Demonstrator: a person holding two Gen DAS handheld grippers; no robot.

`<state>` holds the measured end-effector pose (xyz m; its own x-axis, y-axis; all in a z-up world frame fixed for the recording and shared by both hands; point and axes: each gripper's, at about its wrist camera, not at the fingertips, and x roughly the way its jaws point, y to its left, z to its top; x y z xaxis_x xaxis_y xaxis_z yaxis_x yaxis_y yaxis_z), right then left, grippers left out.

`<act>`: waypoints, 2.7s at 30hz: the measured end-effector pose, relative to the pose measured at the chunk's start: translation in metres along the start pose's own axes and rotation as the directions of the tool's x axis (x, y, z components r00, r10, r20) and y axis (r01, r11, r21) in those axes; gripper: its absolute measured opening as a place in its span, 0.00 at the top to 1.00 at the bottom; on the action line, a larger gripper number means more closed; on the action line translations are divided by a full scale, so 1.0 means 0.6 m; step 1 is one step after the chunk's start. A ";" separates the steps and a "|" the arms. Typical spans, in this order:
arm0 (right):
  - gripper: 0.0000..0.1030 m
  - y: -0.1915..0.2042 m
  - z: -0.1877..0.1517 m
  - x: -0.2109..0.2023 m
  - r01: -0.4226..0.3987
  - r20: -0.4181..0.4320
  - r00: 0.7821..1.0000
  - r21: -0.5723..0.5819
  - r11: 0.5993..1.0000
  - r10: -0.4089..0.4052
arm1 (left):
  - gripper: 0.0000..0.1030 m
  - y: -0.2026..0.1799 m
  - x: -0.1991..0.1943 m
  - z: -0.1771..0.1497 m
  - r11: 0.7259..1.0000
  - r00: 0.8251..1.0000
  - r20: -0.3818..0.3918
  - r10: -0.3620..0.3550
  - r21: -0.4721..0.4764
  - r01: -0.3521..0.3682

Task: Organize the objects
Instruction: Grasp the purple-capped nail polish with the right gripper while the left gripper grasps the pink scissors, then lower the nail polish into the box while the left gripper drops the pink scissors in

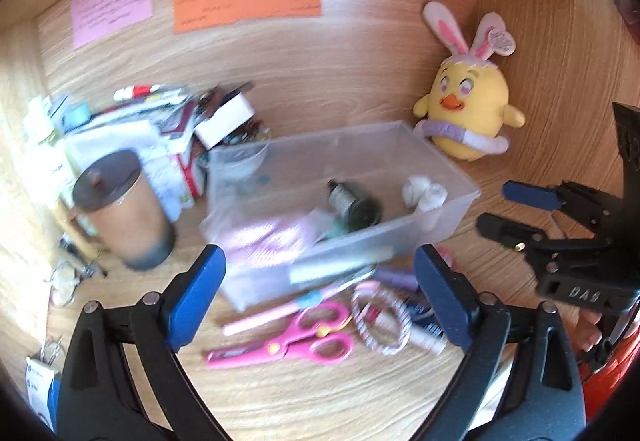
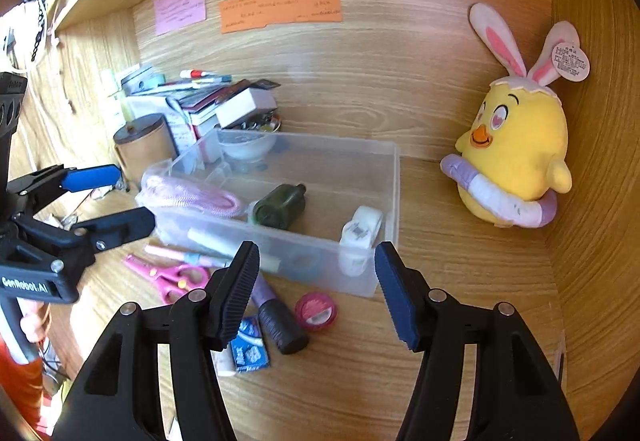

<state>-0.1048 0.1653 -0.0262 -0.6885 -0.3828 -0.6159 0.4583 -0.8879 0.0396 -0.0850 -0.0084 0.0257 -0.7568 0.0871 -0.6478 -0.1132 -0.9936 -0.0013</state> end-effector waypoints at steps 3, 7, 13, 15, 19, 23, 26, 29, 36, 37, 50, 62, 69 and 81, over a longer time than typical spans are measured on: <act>0.45 0.003 -0.015 0.006 -0.010 -0.023 1.000 -0.001 1.000 0.010 | 0.07 0.020 0.008 -0.026 1.000 0.999 -0.049 0.011 -0.003 -0.012; 0.45 0.005 -0.038 0.032 -0.016 -0.083 0.996 -0.001 1.000 0.016 | 0.07 0.038 0.033 -0.066 1.000 0.991 -0.128 0.030 0.009 -0.029; 0.45 0.008 -0.061 0.071 -0.045 -0.168 0.985 0.001 0.999 0.044 | 0.07 0.067 0.083 -0.104 1.000 0.967 -0.252 0.026 0.019 -0.022; 0.45 0.009 -0.064 0.082 -0.058 -0.189 0.980 0.001 0.998 0.057 | 0.07 0.075 0.092 -0.106 1.000 0.963 -0.270 0.008 0.003 -0.008; 0.57 0.012 -0.068 0.095 -0.070 -0.206 0.976 -0.003 0.998 0.068 | 0.13 0.085 0.100 -0.105 0.998 0.959 -0.276 -0.059 -0.041 0.049; 0.71 0.019 -0.068 0.098 -0.084 -0.211 0.974 -0.018 0.996 0.078 | 0.30 0.083 0.098 -0.111 0.995 0.954 -0.284 -0.098 -0.042 0.089; 0.74 0.023 -0.070 0.098 -0.093 -0.218 0.972 -0.030 0.995 0.084 | 0.42 0.081 0.087 -0.119 0.992 0.951 -0.284 -0.122 -0.038 0.116; 0.77 0.023 -0.074 0.091 -0.094 -0.217 0.973 -0.041 0.995 0.083 | 0.48 0.077 0.072 -0.133 0.994 0.953 -0.284 -0.111 -0.024 0.108; 0.78 0.009 -0.092 0.065 -0.094 -0.230 0.969 -0.023 0.995 0.086 | 0.54 0.070 0.039 -0.158 0.992 0.948 -0.295 -0.123 -0.020 0.123; 0.78 0.008 -0.095 0.061 -0.094 -0.232 0.969 -0.021 0.995 0.087 | 0.54 0.068 0.038 -0.162 0.992 0.947 -0.296 -0.126 -0.018 0.126; 0.78 0.017 -0.091 0.065 -0.092 -0.255 0.964 -0.065 0.994 0.073 | 0.57 0.036 0.058 -0.151 0.991 0.954 -0.281 -0.108 0.043 0.125; 0.77 0.025 -0.084 0.099 -0.108 -0.269 0.958 -0.025 0.994 0.097 | 0.82 0.018 0.056 -0.150 0.996 0.967 -0.248 -0.060 0.044 0.074; 0.77 0.026 -0.090 0.067 -0.091 -0.220 0.972 -0.014 0.996 0.086 | 0.83 0.019 0.012 -0.147 0.999 0.984 -0.176 -0.026 0.030 0.032; 0.77 0.026 -0.065 0.005 -0.083 -0.108 0.991 0.023 0.996 0.085 | 0.83 0.016 -0.034 -0.116 0.998 0.995 -0.080 -0.059 -0.013 0.058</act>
<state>-0.0781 0.1601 -0.0581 -0.5823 -0.4273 -0.6916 0.5007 -0.8587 0.1089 -0.0258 -0.0249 -0.0138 -0.6951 0.1398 -0.7052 -0.1486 -0.9877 -0.0493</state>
